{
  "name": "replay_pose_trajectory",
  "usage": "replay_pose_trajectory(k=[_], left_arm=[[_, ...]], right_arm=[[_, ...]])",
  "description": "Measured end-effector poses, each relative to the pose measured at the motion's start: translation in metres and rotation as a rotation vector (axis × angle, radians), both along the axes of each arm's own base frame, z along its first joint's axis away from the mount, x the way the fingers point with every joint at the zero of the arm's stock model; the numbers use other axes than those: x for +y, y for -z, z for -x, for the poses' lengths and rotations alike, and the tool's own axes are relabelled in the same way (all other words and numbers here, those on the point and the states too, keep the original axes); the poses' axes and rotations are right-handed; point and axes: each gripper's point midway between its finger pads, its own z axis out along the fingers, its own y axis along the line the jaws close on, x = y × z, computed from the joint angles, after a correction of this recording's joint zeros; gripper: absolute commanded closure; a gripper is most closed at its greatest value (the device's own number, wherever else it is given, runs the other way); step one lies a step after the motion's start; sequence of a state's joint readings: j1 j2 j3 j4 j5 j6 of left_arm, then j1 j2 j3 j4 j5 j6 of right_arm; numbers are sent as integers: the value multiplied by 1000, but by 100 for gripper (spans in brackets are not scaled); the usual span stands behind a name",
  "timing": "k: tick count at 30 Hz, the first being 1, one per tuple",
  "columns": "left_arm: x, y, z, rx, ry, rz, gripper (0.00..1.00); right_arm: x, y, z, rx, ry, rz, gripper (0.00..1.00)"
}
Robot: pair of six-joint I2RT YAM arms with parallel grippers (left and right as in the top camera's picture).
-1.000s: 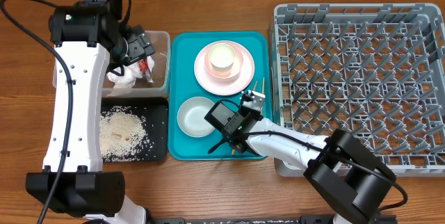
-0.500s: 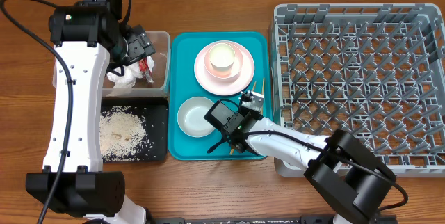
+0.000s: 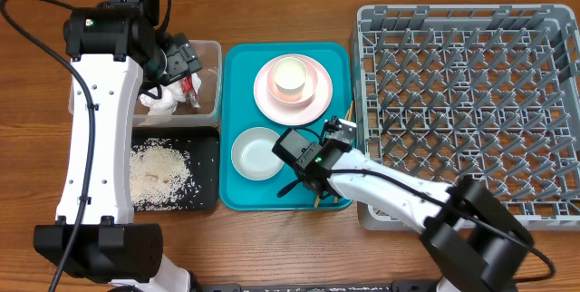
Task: Sort waste into correct bins and load items into the dishwasher
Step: 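Carry the chopstick right and lower it into the dish rack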
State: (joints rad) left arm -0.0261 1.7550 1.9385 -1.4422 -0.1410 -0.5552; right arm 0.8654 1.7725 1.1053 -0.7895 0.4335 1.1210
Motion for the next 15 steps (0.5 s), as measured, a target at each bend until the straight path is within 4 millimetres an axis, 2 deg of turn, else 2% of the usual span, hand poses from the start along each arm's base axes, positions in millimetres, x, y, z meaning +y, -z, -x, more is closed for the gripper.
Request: replay_pose_trajectory(k=[6, 9, 15], left_arm=[[0, 0, 0, 0, 0, 0, 0], [0, 0, 0, 0, 0, 0, 0], [0, 0, 0, 1, 0, 0, 0]], right_arm=[[7, -45, -3, -68, -76, -69, 96], [9, -64, -2, -88, -180, -69, 96], [7, -89, 0, -119, -370, -24, 96]])
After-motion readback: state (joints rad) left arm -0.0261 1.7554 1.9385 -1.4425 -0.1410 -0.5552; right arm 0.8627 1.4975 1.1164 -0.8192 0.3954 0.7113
